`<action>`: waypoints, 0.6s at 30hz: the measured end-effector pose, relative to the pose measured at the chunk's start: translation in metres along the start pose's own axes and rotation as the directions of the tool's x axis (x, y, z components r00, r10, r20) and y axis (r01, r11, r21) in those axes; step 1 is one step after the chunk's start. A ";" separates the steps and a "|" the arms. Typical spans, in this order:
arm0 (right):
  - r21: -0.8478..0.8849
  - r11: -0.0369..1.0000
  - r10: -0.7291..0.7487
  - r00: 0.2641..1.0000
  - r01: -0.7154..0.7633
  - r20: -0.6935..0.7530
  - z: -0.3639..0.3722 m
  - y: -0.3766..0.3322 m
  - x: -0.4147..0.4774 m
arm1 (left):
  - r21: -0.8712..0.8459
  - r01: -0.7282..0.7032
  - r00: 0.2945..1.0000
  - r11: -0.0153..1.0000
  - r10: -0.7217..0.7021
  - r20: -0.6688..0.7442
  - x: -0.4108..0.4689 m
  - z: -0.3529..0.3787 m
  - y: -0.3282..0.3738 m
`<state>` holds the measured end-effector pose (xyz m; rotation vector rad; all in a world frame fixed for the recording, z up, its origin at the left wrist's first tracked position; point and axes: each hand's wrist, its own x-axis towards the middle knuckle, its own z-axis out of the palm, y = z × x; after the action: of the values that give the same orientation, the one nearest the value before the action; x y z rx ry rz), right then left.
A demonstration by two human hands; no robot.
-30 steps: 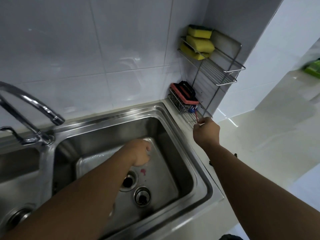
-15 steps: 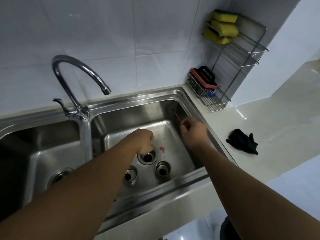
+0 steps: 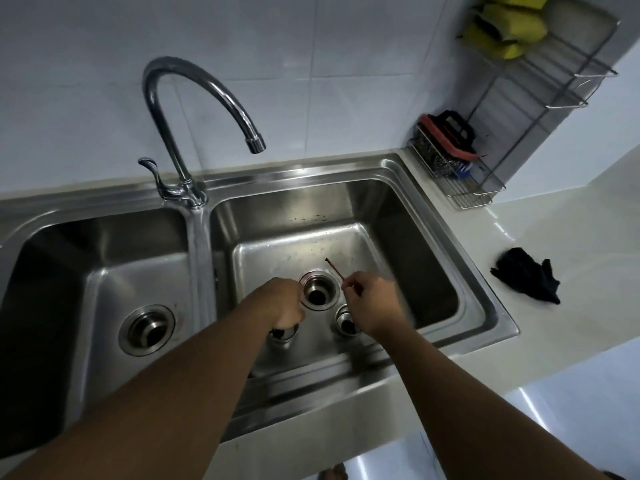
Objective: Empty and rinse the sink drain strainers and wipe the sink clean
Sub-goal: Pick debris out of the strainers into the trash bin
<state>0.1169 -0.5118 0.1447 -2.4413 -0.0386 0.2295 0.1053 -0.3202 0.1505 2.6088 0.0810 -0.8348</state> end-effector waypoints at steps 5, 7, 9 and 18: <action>0.006 1.000 0.017 0.998 -0.018 0.052 0.026 0.010 -0.002 | 0.033 0.019 1.000 0.999 -0.019 0.003 0.013 0.022 -0.016; -0.009 1.000 0.015 0.998 -0.015 0.069 0.033 0.013 -0.002 | 0.038 0.023 1.000 0.999 -0.022 -0.007 0.018 0.029 -0.022; -0.031 1.000 0.003 0.998 0.000 0.070 0.039 0.015 -0.002 | 0.062 0.027 1.000 0.998 -0.027 -0.010 0.023 0.036 -0.026; -0.031 1.000 0.008 0.997 -0.005 0.079 0.051 0.017 0.009 | 0.146 0.037 0.999 0.989 -0.036 -0.012 0.039 0.060 -0.035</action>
<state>0.1162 -0.4923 0.0936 -2.4624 -0.0697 0.3303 0.0986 -0.3143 0.0715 2.7558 0.0729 -0.8722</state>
